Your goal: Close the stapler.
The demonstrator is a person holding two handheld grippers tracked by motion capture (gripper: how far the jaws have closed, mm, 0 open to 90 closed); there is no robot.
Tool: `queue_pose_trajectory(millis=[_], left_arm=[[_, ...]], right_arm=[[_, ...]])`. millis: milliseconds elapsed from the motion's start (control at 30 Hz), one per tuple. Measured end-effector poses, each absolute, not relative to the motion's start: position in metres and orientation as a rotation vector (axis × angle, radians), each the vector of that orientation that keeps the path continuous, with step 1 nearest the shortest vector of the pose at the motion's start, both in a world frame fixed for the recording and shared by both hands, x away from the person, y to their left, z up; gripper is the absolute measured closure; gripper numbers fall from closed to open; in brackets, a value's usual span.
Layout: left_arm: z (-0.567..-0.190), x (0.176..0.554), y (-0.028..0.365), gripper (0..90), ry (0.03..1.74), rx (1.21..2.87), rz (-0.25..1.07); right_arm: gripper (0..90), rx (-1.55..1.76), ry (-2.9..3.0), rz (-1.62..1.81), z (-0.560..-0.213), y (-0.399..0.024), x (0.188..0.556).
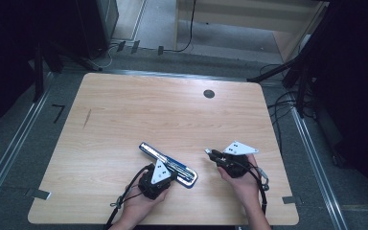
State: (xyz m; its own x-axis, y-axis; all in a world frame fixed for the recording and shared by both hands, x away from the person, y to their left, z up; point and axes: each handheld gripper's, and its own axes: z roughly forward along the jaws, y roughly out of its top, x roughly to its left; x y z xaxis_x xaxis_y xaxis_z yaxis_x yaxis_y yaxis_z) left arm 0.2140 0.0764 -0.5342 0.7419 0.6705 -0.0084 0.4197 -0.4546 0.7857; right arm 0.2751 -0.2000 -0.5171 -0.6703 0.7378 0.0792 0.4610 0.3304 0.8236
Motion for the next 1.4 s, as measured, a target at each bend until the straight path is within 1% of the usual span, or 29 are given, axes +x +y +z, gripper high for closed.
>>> queue_pose_trajectory(millis=[600, 1400], left_arm=[[-0.534, 0.214, 0.076, 90.0, 0.818, 2.111, 0.383], [-0.534, 0.214, 0.077, 90.0, 0.819, 2.111, 0.380]], right_arm=[[80.0, 0.991, 2.324, 1.302, -0.503, -0.178, 0.256], [80.0, 0.900, 2.401, 1.313, -0.501, -0.150, 0.237]])
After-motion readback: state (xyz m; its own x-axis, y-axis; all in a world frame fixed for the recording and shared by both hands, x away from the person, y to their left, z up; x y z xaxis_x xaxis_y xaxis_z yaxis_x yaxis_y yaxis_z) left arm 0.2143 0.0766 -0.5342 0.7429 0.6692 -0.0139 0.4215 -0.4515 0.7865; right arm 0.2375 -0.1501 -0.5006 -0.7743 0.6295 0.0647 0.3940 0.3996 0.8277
